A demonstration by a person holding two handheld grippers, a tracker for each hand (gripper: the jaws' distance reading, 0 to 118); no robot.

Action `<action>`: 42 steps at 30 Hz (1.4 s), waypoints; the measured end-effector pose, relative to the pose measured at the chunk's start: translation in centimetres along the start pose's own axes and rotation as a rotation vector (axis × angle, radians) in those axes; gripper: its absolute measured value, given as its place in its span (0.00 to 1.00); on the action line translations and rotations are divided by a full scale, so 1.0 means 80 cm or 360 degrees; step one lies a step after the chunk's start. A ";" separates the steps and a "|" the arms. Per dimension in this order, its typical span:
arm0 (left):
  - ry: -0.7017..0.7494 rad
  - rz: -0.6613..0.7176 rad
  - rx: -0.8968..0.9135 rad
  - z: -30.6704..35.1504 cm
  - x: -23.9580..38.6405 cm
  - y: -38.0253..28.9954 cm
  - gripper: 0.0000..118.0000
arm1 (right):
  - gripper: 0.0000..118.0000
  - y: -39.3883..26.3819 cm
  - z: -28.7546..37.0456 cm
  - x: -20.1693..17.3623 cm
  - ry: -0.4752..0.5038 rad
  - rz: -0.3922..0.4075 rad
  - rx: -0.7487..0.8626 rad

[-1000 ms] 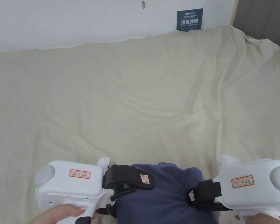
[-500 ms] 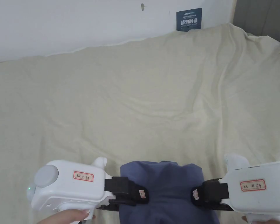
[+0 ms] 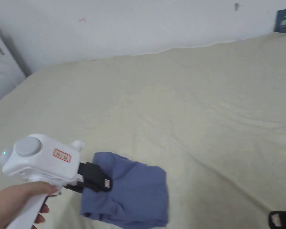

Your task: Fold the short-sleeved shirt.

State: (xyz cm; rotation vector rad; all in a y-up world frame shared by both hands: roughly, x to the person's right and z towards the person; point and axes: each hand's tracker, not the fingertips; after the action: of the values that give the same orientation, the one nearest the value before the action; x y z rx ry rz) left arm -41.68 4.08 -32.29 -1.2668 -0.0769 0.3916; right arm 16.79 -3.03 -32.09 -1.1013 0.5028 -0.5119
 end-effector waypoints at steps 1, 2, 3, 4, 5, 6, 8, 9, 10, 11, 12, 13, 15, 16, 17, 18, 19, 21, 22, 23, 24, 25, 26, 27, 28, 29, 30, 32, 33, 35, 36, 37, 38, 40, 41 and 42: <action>0.0098 -0.0036 0.0018 0.015 -0.034 0.008 0.23 | 0.00 -0.005 -0.004 -0.014 -0.0002 0.0004 0.0006; 0.0261 -0.0080 0.0038 0.037 -0.049 0.014 0.23 | 0.00 -0.005 -0.006 -0.025 -0.0016 0.0014 0.0029; 0.0447 -0.0055 0.0019 0.048 -0.082 0.024 0.23 | 0.00 -0.004 -0.009 -0.034 -0.0031 0.0039 0.0037; 0.0604 -0.0006 0.0019 0.059 -0.109 0.031 0.23 | 0.00 -0.002 -0.010 -0.042 -0.0042 0.0070 0.0034; 0.0737 0.0033 0.0026 0.070 -0.139 0.039 0.23 | 0.00 0.000 -0.011 -0.047 -0.0044 0.0094 0.0027; 0.0860 0.0056 0.0035 0.073 -0.178 0.062 0.23 | 0.00 0.002 -0.011 -0.053 -0.0048 0.0104 0.0024; 0.0922 0.0066 0.0005 0.083 -0.211 0.071 0.23 | 0.00 0.006 -0.012 -0.063 -0.0055 0.0119 0.0015; 0.0908 0.0069 0.0003 0.086 -0.222 0.073 0.26 | 0.00 0.010 -0.012 -0.064 -0.0054 0.0120 0.0008; 0.0911 0.0080 -0.0012 0.085 -0.213 0.066 0.32 | 0.00 0.011 -0.011 -0.066 -0.0054 0.0118 0.0007; 0.0926 0.0129 -0.0002 0.087 -0.222 0.066 0.44 | 0.00 0.013 -0.011 -0.069 -0.0050 0.0112 0.0012; 0.0925 0.0157 0.0018 0.087 -0.229 0.065 0.66 | 0.00 0.014 -0.011 -0.071 -0.0054 0.0109 0.0029; 0.0998 0.0168 0.0070 0.087 -0.230 0.064 0.79 | 0.00 0.013 -0.009 -0.075 -0.0066 0.0117 0.0067; 0.1007 0.0115 0.0179 0.088 -0.237 0.060 0.87 | 0.00 0.014 -0.008 -0.078 -0.0089 0.0134 0.0102; 0.0995 0.0106 0.0207 0.087 -0.230 0.059 0.87 | 0.00 0.014 -0.008 -0.078 -0.0092 0.0128 0.0108; 0.1001 0.0100 0.0236 0.081 -0.217 0.061 0.87 | 0.00 0.014 -0.007 -0.076 -0.0089 0.0111 0.0116; 0.0962 0.0055 0.0255 0.075 -0.203 0.057 0.87 | 0.00 0.012 -0.005 -0.075 -0.0074 0.0087 0.0125; 0.0902 -0.0003 0.0299 0.066 -0.172 0.054 0.87 | 0.00 0.010 -0.003 -0.073 -0.0061 0.0070 0.0134; 0.0443 -0.0079 0.0379 0.047 -0.096 0.043 0.85 | 0.00 0.007 0.002 -0.071 -0.0074 0.0064 0.0156; 0.0267 -0.0090 0.0415 0.037 -0.049 0.025 0.79 | 0.00 0.005 0.005 -0.070 -0.0106 0.0072 0.0185; 0.0115 -0.0150 0.0445 0.024 -0.004 0.014 0.65 | 0.00 0.004 0.010 -0.070 -0.0141 0.0081 0.0213; 0.0055 -0.0217 0.0524 0.016 0.032 0.003 0.24 | 0.00 0.004 0.014 -0.070 -0.0154 0.0079 0.0230; -0.0005 -0.0318 0.0595 0.001 0.079 -0.011 0.00 | 0.00 0.005 0.021 -0.065 -0.0159 0.0074 0.0251; -0.0064 -0.0351 0.0700 -0.005 0.132 -0.045 0.00 | 0.00 0.004 0.032 -0.064 -0.0152 0.0065 0.0284; -0.0194 -0.0370 0.0785 -0.010 0.160 -0.059 0.00 | 0.00 0.002 0.042 -0.065 -0.0156 0.0067 0.0318; -0.0303 -0.0411 0.0827 -0.014 0.185 -0.071 0.00 | 0.00 0.001 0.052 -0.066 -0.0163 0.0085 0.0359; -0.0311 -0.0453 0.0943 -0.019 0.214 -0.087 0.00 | 0.00 0.001 0.065 -0.065 -0.0193 0.0139 0.0421; -0.0241 -0.0507 0.1040 -0.021 0.234 -0.100 0.00 | 0.00 -0.001 0.076 -0.071 -0.0259 0.0203 0.0485; -0.0170 -0.0411 0.1283 -0.014 0.268 -0.129 0.00 | 0.00 -0.011 0.102 -0.086 -0.0388 0.0324 0.0695; -0.0179 -0.0354 0.1387 -0.009 0.276 -0.142 0.00 | 0.00 -0.019 0.116 -0.094 -0.0411 0.0373 0.0812; -0.0136 -0.0334 0.1711 0.008 0.286 -0.172 0.00 | 0.00 -0.037 0.142 -0.110 -0.0478 0.0469 0.1115; -0.0082 -0.0349 0.1855 0.018 0.291 -0.186 0.00 | 0.00 -0.045 0.152 -0.117 -0.0515 0.0536 0.1248; -0.0013 -0.0358 0.1977 0.029 0.296 -0.199 0.00 | 0.00 -0.055 0.162 -0.123 -0.0569 0.0606 0.1372; 0.0082 -0.0352 0.2045 0.036 0.297 -0.206 0.00 | 0.00 -0.063 0.171 -0.129 -0.0580 0.0675 0.1469; 0.0223 -0.0361 0.2092 0.056 0.305 -0.216 0.00 | 0.00 -0.079 0.186 -0.140 -0.0562 0.0772 0.1626; 0.0226 -0.0437 0.2076 0.065 0.310 -0.219 0.00 | 0.00 -0.089 0.192 -0.146 -0.0571 0.0801 0.1703; 0.0219 -0.0461 0.2062 0.071 0.314 -0.223 0.00 | 0.00 -0.098 0.199 -0.152 -0.0569 0.0824 0.1776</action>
State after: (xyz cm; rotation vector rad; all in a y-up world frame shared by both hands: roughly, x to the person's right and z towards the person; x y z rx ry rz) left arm -15.50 13.19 -17.73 0.0094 0.1050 0.0418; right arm 16.06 12.77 -17.50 0.0372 0.1102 -0.0720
